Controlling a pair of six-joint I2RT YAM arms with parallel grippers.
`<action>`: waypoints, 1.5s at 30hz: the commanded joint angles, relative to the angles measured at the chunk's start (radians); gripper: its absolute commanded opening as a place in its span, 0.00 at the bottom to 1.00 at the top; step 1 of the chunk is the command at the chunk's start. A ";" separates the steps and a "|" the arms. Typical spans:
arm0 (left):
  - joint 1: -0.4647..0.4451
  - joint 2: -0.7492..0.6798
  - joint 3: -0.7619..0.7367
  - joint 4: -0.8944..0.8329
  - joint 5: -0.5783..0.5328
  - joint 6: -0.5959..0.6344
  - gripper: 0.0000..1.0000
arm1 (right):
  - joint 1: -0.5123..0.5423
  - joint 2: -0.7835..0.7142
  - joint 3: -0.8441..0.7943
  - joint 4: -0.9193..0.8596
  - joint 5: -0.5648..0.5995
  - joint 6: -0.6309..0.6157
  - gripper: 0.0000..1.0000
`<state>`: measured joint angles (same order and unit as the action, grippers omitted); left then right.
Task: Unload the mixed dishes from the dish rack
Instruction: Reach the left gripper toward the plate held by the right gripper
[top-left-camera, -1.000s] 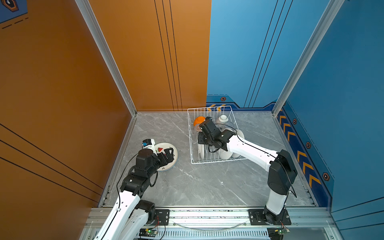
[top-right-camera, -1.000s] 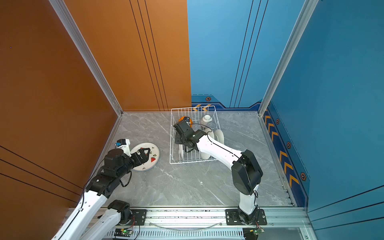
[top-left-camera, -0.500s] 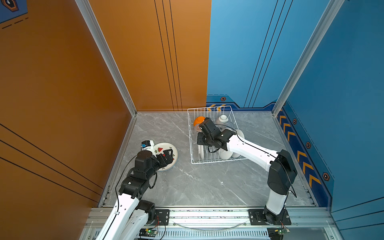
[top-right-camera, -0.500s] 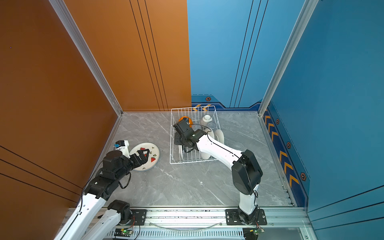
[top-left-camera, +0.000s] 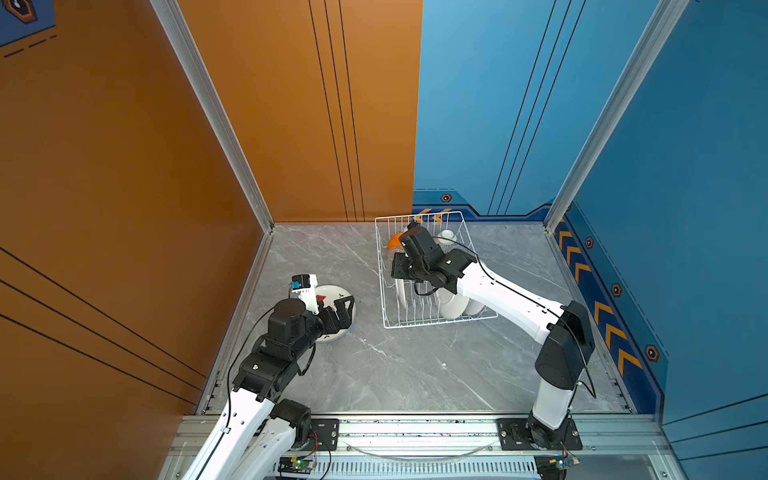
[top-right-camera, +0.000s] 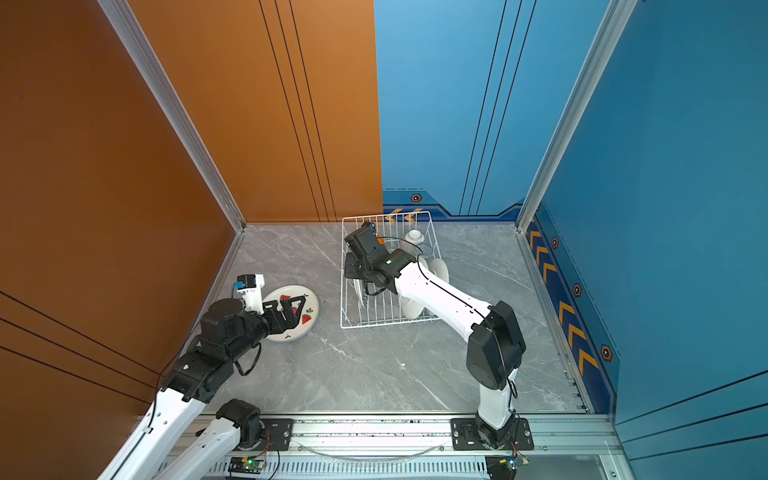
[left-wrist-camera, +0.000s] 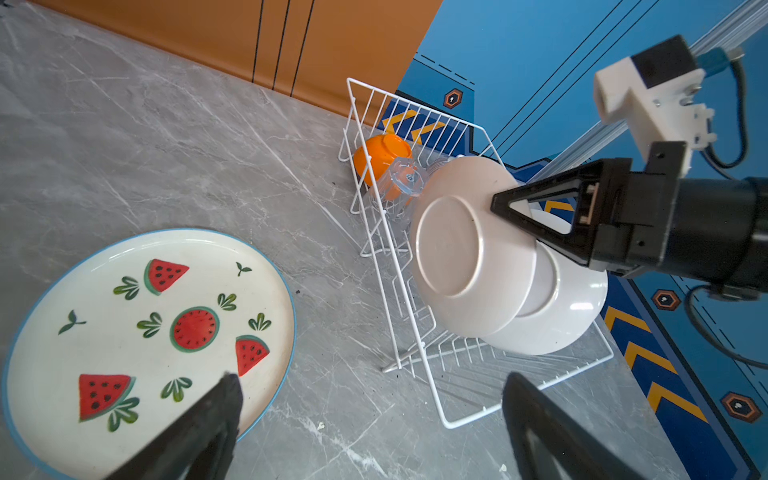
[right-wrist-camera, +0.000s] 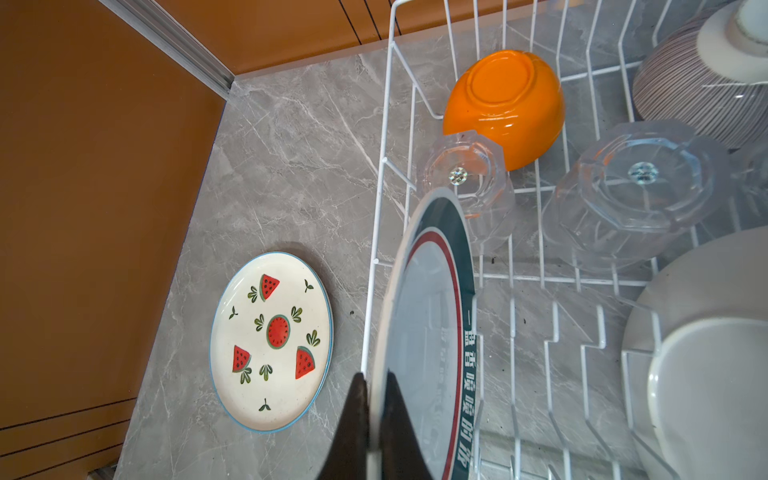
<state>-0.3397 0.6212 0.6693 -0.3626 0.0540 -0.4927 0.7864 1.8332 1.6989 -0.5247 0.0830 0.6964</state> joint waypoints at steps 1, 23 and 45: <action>-0.029 0.010 0.030 0.016 0.014 0.056 0.98 | 0.002 -0.087 0.024 -0.040 0.095 -0.008 0.00; -0.452 0.179 0.001 0.434 -0.341 0.232 0.98 | 0.009 -0.223 -0.045 -0.037 0.217 0.099 0.00; -0.508 0.410 -0.013 0.748 -0.243 0.286 0.98 | -0.049 -0.324 -0.117 0.073 0.044 0.266 0.00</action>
<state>-0.8352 1.0069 0.6674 0.3256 -0.2295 -0.2317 0.7494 1.5398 1.5917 -0.5102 0.1650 0.9230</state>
